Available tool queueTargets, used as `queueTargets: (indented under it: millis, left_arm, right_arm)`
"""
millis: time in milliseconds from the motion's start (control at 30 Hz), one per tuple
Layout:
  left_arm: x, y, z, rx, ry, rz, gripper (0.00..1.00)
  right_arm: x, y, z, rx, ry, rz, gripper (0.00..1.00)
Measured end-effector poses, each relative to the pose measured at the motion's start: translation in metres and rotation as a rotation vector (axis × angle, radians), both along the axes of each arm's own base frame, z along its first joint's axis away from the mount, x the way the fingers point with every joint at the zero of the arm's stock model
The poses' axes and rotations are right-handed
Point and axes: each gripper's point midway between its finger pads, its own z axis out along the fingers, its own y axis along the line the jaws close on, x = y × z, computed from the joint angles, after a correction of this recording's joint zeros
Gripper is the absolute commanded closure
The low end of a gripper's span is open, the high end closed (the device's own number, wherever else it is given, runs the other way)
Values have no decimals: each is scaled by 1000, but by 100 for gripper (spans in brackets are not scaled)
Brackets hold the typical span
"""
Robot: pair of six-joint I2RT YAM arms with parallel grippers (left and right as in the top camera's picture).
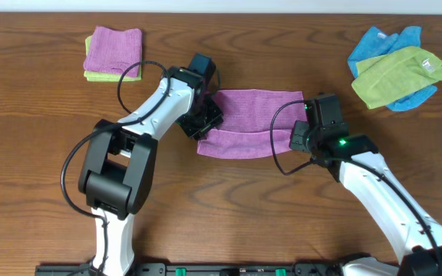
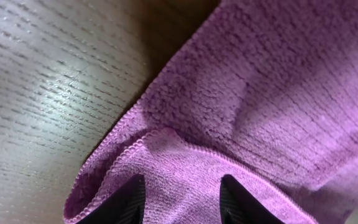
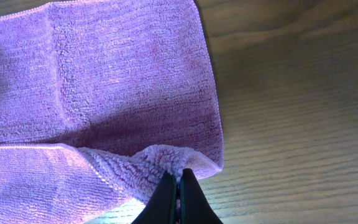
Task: Fold the cloth
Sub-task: 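Hold the folded near edge with both grippers and adjust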
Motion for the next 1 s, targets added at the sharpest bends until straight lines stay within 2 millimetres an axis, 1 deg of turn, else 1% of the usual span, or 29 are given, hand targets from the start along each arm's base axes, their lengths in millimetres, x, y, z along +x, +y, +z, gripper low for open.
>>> queueTargets:
  millis: [133, 233, 500, 600, 667, 700, 733, 767, 800, 1000]
  left_arm:
    - [6, -2, 0, -4, -11, 43, 60]
    - [9, 1, -1, 15, -18, 68, 60]
    - [10, 5, -3, 41, -19, 103, 60]
    - [8, 6, -9, 51, 1, 108, 62]
    - [5, 5, -18, 57, 22, 109, 63]
    - [4, 4, -22, 61, 30, 107, 66]
    - [4, 4, -23, 62, 35, 111, 72]
    - [5, 3, -22, 58, 32, 116, 89]
    - [6, 2, -22, 57, 32, 120, 94]
    - [5, 1, -24, 58, 35, 118, 94]
  right_arm:
    - [0, 0, 0, -7, 0, 11, 98]
    - [0, 0, 0, -11, 0, 19, 99]
    - [0, 0, 0, -17, 0, 30, 98]
    - [0, 0, 0, -21, 0, 35, 98]
    - [0, 0, 0, -22, 0, 36, 99]
    - [0, 0, 0, -22, 0, 37, 99]
    - [0, 0, 0, -23, 0, 38, 98]
    - [0, 0, 0, -23, 0, 39, 99]
    - [0, 0, 0, -24, 0, 39, 98]
    - [0, 0, 0, -25, 1, 42, 99]
